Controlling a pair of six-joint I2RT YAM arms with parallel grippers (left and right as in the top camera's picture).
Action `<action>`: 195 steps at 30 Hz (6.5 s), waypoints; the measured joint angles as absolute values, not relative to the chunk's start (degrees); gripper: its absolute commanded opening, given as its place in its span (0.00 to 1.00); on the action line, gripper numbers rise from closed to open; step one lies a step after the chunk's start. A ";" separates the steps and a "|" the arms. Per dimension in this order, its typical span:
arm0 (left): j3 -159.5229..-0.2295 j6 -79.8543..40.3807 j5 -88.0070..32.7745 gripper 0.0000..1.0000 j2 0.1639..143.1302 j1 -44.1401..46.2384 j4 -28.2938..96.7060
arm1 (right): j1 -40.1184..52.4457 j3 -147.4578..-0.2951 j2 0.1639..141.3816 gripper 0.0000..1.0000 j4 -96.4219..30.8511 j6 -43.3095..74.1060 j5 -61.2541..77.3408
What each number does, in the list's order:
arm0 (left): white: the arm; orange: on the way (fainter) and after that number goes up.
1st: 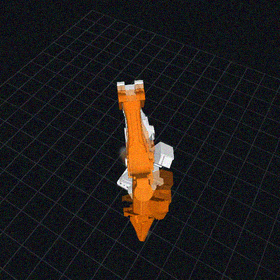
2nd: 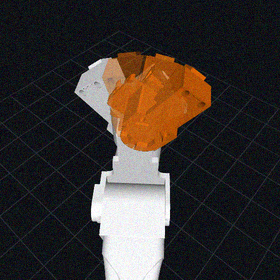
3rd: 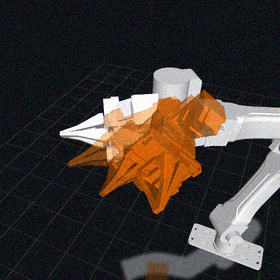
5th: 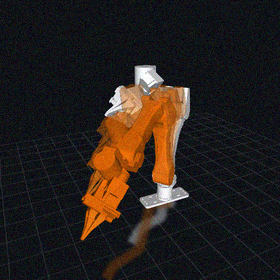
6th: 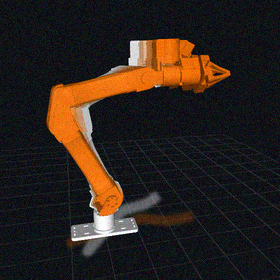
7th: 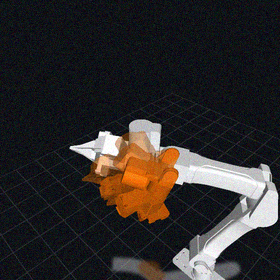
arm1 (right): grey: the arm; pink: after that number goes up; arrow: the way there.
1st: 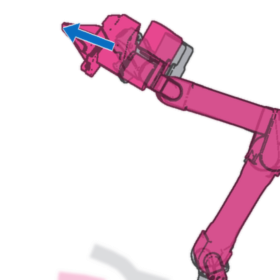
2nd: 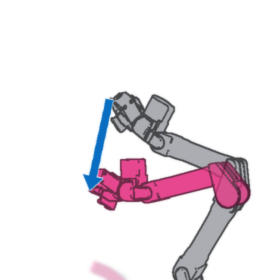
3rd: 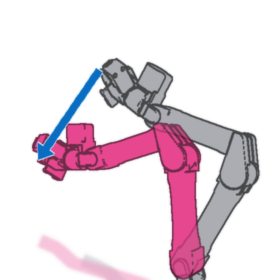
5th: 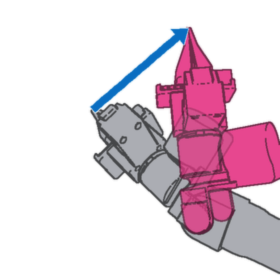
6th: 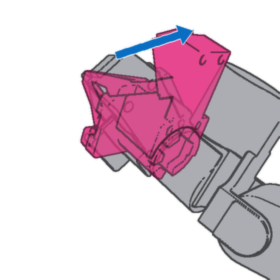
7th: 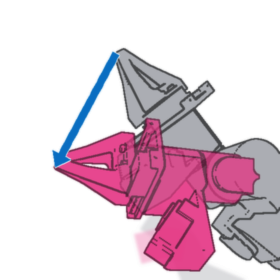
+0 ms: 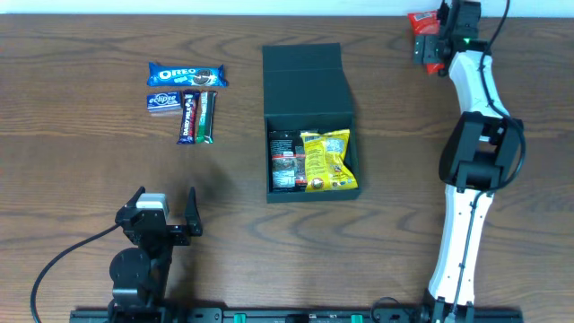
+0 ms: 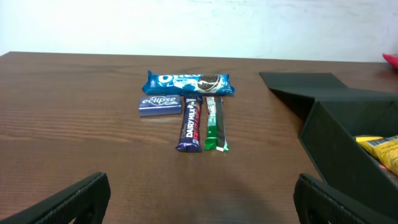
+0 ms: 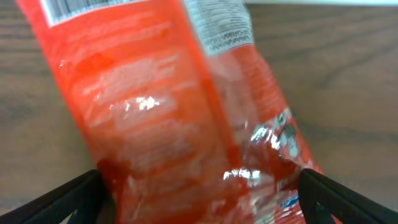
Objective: Pack container
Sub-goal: 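Reach right gripper to the red snack bag and grasp it, then lift the red bag and carry it over the box, then lower the red bag into the box beside the yellow bag, release, then withdraw the right gripper up and away from the box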
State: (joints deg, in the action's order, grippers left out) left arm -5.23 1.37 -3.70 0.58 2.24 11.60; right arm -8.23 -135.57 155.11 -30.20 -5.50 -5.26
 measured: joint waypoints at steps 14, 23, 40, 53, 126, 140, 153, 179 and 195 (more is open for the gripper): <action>-5.23 1.37 -3.70 0.95 0.58 2.24 11.60 | -8.25 -135.57 155.20 0.31 -30.13 -6.46 -4.47; -5.23 1.37 -3.70 0.95 0.58 2.24 11.60 | -8.23 -135.70 155.20 0.01 -30.44 -6.37 -4.54; -5.23 1.37 -3.70 0.95 0.58 2.24 11.60 | -2.74 -136.09 141.88 0.01 -53.91 -2.68 -4.21; -5.23 1.37 -3.70 0.96 0.58 2.24 11.60 | 8.29 -123.11 101.95 0.01 -55.88 3.33 -2.35; -5.21 1.37 -3.73 0.95 0.58 2.24 11.55 | 47.03 -70.65 104.33 0.03 -36.45 76.14 -10.11; -5.21 1.39 -3.73 0.96 0.58 2.24 11.55 | 46.96 -77.25 105.38 0.75 -40.82 67.00 -11.44; -5.21 1.37 -3.70 0.95 0.58 2.24 11.55 | 46.35 -87.55 105.38 0.01 -46.78 49.17 -13.76; -5.21 1.37 -3.70 0.95 0.58 2.24 11.55 | 43.05 -79.96 113.14 0.01 -35.48 38.70 -8.45; -5.21 1.37 -3.73 0.95 0.58 2.24 11.55 | 24.86 -84.20 92.84 0.33 -58.33 31.59 -13.58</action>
State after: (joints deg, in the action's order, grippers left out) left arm -5.21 1.37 -3.73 0.58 2.24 11.55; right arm 24.86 -84.20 92.84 -58.33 31.59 -13.58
